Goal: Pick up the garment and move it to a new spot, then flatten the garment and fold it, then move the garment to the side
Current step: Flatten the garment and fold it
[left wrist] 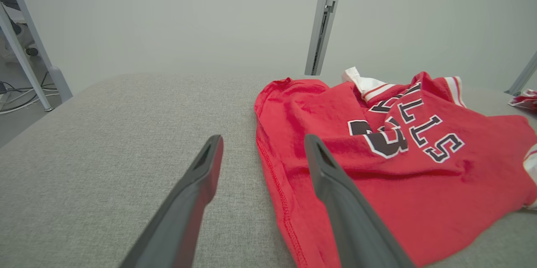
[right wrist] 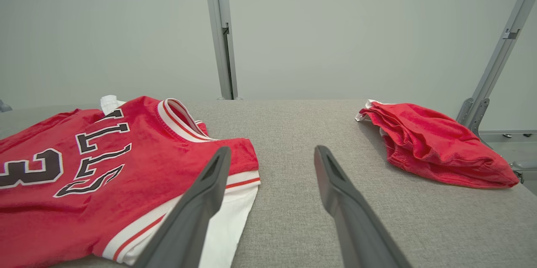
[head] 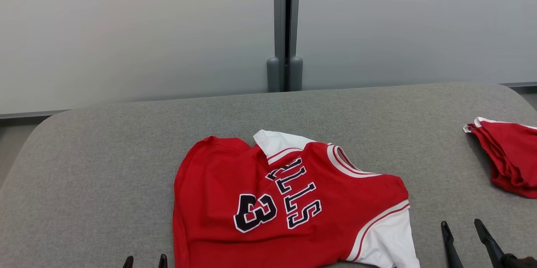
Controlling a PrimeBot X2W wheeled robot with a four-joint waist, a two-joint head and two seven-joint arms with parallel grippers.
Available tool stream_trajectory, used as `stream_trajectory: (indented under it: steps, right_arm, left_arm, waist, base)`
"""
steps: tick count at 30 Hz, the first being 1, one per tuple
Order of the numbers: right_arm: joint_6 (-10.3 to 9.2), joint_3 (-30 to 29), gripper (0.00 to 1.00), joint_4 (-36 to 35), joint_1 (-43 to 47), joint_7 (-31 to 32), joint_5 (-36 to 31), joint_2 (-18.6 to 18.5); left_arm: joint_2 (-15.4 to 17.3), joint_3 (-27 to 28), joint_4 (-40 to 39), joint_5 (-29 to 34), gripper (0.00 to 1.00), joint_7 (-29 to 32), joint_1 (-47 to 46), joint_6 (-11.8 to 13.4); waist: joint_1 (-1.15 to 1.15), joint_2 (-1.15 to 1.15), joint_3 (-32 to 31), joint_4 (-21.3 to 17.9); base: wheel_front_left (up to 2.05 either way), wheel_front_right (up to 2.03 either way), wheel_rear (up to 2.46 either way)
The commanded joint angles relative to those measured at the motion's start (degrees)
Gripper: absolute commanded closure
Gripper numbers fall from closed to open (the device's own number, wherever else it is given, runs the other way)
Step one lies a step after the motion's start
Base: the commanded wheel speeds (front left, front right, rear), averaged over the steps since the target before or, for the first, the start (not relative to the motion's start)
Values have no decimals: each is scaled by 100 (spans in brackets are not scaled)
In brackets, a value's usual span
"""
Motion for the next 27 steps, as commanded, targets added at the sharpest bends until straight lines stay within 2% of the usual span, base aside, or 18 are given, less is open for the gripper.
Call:
stream_trajectory:
  steps: [1,8,10,16,21,27]
  right_arm:
    - [-1,-5,0,-5,-11,-1,24,-23]
    - [-1,174,0,5,-13,-2,149,-22]
    - [-1,334,0,201,-5,46,247,-20]
    - [-1,964,0,634,-256,762,499,-284]
    - [-1,1031,0,858,-348,1187,590,-339]
    - [-1,1050,0,1002,-405,1446,630,-313]
  left_arm:
    - [9,19,10,28,0,-24,-86,-34]
    - [8,-139,0,-151,0,-24,-100,10]
    - [5,-316,197,-179,0,20,-26,-42]
    - [18,-683,343,-262,0,985,-73,-113]
    - [24,-838,134,-333,0,1761,16,-53]
    - [36,-889,-31,-379,0,2224,159,62]
  waist:
    - [0,0,-3,-1]
    - [0,0,-28,10]
    - [0,0,-22,13]
    - [0,0,72,58]
    - [0,0,201,152]
    - [0,0,380,205]
  base:
    - [0,0,0]
    - [0,0,0]
    - [0,0,0]
    - [0,0,0]
    - [0,0,0]
    - [0,0,0]
